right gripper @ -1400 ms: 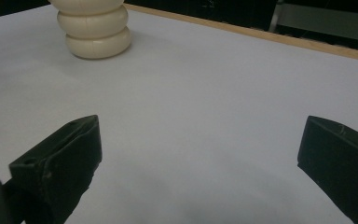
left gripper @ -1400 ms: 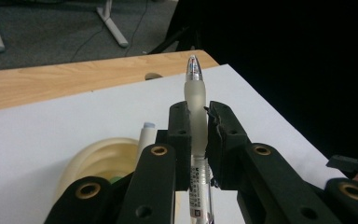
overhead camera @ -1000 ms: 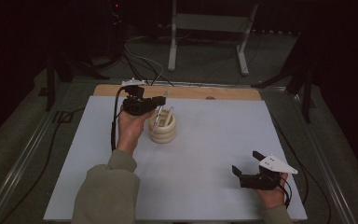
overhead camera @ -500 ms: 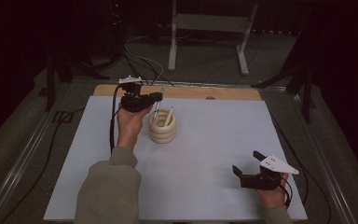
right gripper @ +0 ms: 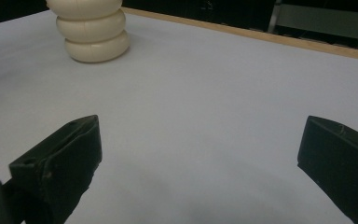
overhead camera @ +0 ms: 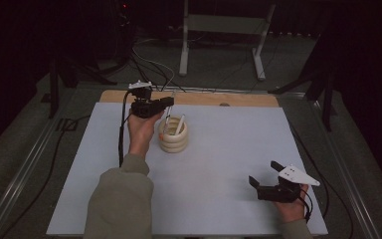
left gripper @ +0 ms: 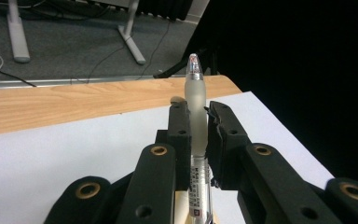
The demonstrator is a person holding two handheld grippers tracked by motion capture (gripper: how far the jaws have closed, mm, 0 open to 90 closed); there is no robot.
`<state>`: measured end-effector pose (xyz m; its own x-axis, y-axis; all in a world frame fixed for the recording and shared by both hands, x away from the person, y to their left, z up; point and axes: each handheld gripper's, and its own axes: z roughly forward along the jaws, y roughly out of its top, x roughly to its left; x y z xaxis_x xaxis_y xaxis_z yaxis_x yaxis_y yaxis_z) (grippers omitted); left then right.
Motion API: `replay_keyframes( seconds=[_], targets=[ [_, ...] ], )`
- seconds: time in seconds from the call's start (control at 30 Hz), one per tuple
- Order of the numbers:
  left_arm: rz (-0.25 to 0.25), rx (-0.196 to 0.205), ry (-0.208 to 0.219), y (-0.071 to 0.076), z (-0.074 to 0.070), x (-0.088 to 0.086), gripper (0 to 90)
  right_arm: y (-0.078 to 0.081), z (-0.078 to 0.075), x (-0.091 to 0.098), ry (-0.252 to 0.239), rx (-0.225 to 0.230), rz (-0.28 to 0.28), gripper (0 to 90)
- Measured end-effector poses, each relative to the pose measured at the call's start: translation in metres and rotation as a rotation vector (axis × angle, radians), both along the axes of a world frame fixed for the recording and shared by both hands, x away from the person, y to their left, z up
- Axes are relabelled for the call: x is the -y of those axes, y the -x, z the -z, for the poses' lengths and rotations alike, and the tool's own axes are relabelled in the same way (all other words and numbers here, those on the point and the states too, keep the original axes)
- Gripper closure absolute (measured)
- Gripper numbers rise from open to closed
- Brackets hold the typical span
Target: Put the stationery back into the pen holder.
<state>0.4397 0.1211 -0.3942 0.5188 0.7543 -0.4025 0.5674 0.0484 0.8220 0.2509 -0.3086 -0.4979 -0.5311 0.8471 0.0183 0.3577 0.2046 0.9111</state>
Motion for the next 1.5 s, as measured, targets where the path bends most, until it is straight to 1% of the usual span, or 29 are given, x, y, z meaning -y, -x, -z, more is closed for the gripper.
replay_keyframes(
  seconds=[0.23,0.4,0.77,0.83,1.0,1.13,1.23,1.5],
  targets=[
    [-0.018,0.014,0.018,-0.0048,0.0051,0.0022,80.6,-0.0003,0.0000,0.0008,-0.003,-0.002,0.001,0.0],
    [-0.022,0.019,0.013,-0.0062,0.0074,0.0045,80.4,-0.0004,0.0001,0.0009,-0.003,-0.001,0.000,0.0],
    [-0.024,0.035,0.008,-0.0054,0.0073,0.0049,80.3,-0.0005,0.0000,0.0009,-0.003,0.000,0.000,0.0],
    [-0.026,0.036,0.015,-0.0052,0.0069,0.0042,80.3,-0.0006,0.0001,0.0009,-0.003,0.000,0.000,0.0],
    [-0.028,0.040,0.013,-0.0047,0.0068,0.0036,80.2,-0.0006,0.0000,0.0010,-0.003,0.001,0.000,0.0],
    [-0.022,0.042,0.009,-0.0039,0.0070,0.0040,80.3,-0.0006,-0.0001,0.0009,-0.003,0.003,-0.001,0.0],
    [-0.024,0.044,-0.006,-0.0033,0.0074,0.0043,80.2,-0.0005,-0.0001,0.0009,-0.004,0.001,0.000,0.0],
    [-0.026,0.047,-0.005,-0.0026,0.0079,0.0035,80.1,-0.0005,-0.0002,0.0009,-0.004,0.002,0.000,0.0]
  ],
)
